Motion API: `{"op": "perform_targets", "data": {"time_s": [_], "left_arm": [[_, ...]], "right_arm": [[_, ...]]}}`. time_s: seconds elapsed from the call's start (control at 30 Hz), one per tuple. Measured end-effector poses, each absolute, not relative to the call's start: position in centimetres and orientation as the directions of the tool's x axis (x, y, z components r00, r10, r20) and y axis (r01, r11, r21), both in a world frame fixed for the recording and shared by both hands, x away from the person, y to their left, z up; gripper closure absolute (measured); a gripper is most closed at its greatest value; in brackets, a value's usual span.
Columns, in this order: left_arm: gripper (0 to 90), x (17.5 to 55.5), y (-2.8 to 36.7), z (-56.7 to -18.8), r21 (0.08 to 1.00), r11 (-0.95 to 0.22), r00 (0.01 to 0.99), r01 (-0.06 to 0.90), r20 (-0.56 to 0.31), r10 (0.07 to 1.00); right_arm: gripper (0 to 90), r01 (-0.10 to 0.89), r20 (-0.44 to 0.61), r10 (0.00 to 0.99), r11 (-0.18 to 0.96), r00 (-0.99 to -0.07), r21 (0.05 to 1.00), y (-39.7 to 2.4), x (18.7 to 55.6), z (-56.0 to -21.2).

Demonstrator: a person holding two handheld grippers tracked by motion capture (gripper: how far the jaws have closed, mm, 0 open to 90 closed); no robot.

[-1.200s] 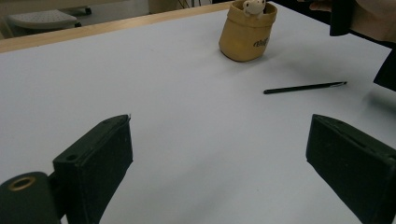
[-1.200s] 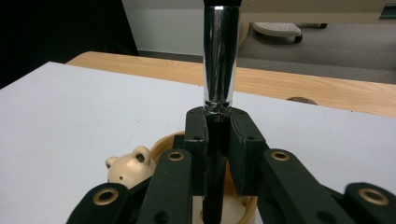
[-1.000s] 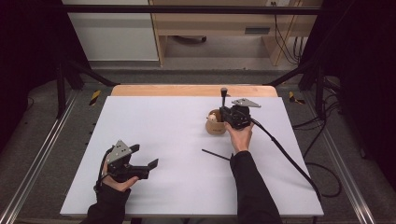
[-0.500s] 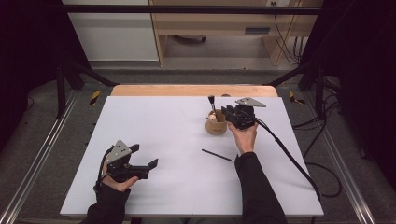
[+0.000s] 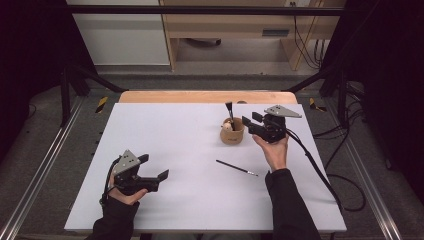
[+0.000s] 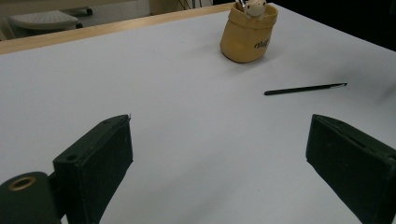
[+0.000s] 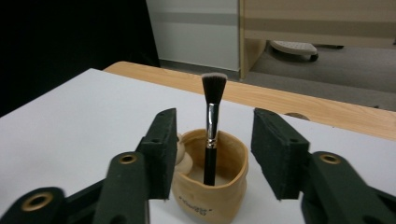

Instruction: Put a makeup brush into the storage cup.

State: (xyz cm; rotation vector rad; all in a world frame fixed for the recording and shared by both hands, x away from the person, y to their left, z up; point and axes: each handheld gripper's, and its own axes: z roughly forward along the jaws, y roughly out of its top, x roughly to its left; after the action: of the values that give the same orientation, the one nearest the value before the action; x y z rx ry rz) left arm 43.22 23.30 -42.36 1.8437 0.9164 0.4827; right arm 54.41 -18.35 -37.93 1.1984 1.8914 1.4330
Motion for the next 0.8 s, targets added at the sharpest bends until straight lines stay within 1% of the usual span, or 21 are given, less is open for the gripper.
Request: {"op": "perform_targets", "data": {"time_s": [0.03, 0.1, 0.13, 0.17, 0.23, 0.33, 0.43, 0.47, 0.63, 0.67, 0.7, 0.8], "left_arm": [[6.6, 43.2, 23.3, -42.3, 0.896, -0.233, 0.636, 0.378, -0.069, 0.769], [6.6, 43.2, 23.3, -42.4, 0.895, -0.233, 0.636, 0.379, -0.069, 0.769], [6.6, 43.2, 23.3, -42.4, 0.895, -0.233, 0.636, 0.379, -0.069, 0.769], [6.6, 43.2, 23.3, -42.3, 0.896, -0.234, 0.637, 0.378, -0.068, 0.768], [6.6, 43.2, 23.3, -42.4, 0.895, -0.234, 0.637, 0.378, -0.069, 0.768], [6.5, 43.3, 23.3, -42.4, 0.895, -0.235, 0.637, 0.379, -0.068, 0.768], [6.5, 43.3, 23.4, -42.4, 0.895, -0.234, 0.635, 0.379, -0.068, 0.769], [6.5, 43.3, 23.4, -42.4, 0.895, -0.234, 0.635, 0.379, -0.068, 0.769], [6.5, 43.3, 23.5, -42.3, 0.896, -0.232, 0.634, 0.379, -0.069, 0.771], [6.5, 43.3, 23.5, -42.3, 0.896, -0.232, 0.634, 0.379, -0.069, 0.771], [6.5, 43.3, 23.6, -42.3, 0.896, -0.228, 0.632, 0.381, -0.072, 0.772], [6.5, 43.3, 23.6, -42.3, 0.896, -0.228, 0.631, 0.381, -0.071, 0.773]], "right_arm": [[44.7, 0.359, 0.130, 0.849, 0.074, -0.512, 0.930, -18.6, 54.0, -37.8], [41.0, 0.362, 0.131, 0.844, 0.078, -0.520, 0.929, -18.9, 53.5, -37.8], [41.0, 0.362, 0.131, 0.844, 0.078, -0.520, 0.929, -18.9, 53.5, -37.8], [38.3, 0.357, 0.125, 0.842, 0.084, -0.525, 0.930, -19.1, 53.1, -37.7], [35.9, 0.357, 0.125, 0.841, 0.086, -0.527, 0.930, -19.3, 52.7, -37.6], [33.9, 0.359, 0.124, 0.838, 0.090, -0.532, 0.929, -19.3, 52.3, -37.5], [29.6, 0.351, 0.105, 0.831, 0.113, -0.546, 0.930, -19.4, 51.4, -37.4], [29.6, 0.351, 0.105, 0.831, 0.113, -0.546, 0.930, -19.4, 51.4, -37.4], [21.1, 0.348, 0.101, 0.826, 0.120, -0.554, 0.930, -20.1, 50.4, -37.8], [21.1, 0.348, 0.101, 0.826, 0.120, -0.554, 0.930, -20.1, 50.4, -37.8], [18.6, 0.341, 0.091, 0.826, 0.127, -0.556, 0.931, -20.5, 50.1, -38.0], [17.4, 0.334, 0.096, 0.824, 0.118, -0.558, 0.935, -20.8, 49.7, -38.2]]}}
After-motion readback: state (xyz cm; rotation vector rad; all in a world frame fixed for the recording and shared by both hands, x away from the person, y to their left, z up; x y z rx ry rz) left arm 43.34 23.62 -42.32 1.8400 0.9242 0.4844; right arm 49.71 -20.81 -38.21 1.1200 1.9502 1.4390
